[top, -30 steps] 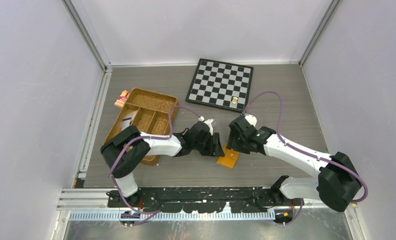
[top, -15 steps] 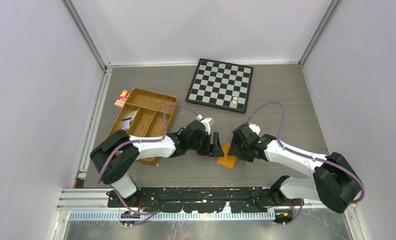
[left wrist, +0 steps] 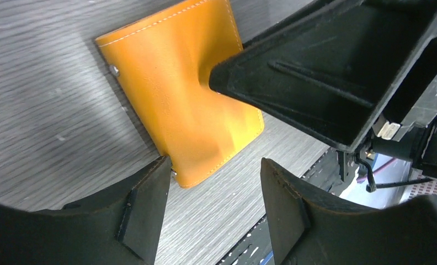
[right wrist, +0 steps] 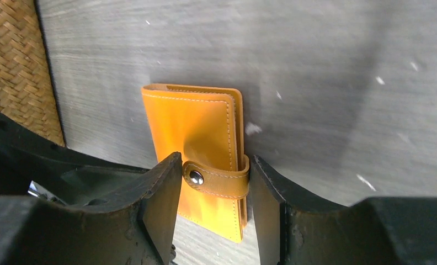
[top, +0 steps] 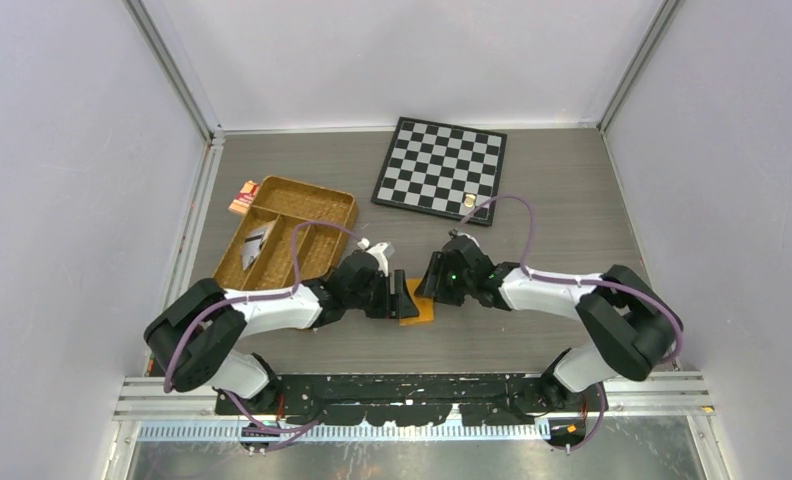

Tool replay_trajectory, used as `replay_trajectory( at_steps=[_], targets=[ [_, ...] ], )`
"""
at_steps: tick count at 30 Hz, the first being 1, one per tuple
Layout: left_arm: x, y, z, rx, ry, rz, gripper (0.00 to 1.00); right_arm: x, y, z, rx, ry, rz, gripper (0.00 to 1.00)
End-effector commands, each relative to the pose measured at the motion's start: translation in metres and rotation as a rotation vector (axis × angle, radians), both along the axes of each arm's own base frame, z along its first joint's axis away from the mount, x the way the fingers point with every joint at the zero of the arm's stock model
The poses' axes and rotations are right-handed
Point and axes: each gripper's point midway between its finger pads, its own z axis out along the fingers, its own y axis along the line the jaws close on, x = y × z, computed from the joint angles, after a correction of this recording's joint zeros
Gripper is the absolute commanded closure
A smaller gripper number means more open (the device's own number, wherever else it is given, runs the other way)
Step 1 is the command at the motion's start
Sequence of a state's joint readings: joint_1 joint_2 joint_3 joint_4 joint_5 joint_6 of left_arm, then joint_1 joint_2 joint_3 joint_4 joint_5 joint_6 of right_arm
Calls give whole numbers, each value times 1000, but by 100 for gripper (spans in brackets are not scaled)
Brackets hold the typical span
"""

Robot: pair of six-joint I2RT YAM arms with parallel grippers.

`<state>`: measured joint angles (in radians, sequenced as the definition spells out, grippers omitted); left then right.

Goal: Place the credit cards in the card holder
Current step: Move the card holder to the center of the board.

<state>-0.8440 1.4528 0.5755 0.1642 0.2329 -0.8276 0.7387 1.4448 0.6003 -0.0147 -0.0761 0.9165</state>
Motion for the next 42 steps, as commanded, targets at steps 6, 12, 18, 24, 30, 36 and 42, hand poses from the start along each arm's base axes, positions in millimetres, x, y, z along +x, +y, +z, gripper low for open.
replay_trajectory(
  at_steps=[6, 12, 18, 24, 30, 36, 42],
  targets=[
    [25, 32, 7, 98, -120, 143, 39, 27, 8, 21, -163, -146, 27, 36],
    [29, 35, 0, 119, -131, 160, 47, 17, -3, 30, -315, -184, 18, 37],
    [34, 30, -4, 107, -137, 164, 54, 14, 10, 35, -379, -217, 65, 50],
    [36, 28, -10, 107, -136, 164, 58, 15, 21, 34, -423, -237, 107, 51],
    [34, 27, -15, 108, -126, 162, 59, 20, 25, 23, -458, -246, 131, 57],
    [33, 26, -19, 107, -115, 158, 60, 24, 26, 12, -499, -250, 152, 62],
    [33, 25, -21, 107, -108, 156, 61, 27, 25, 8, -555, -271, 163, 60]
  ],
)
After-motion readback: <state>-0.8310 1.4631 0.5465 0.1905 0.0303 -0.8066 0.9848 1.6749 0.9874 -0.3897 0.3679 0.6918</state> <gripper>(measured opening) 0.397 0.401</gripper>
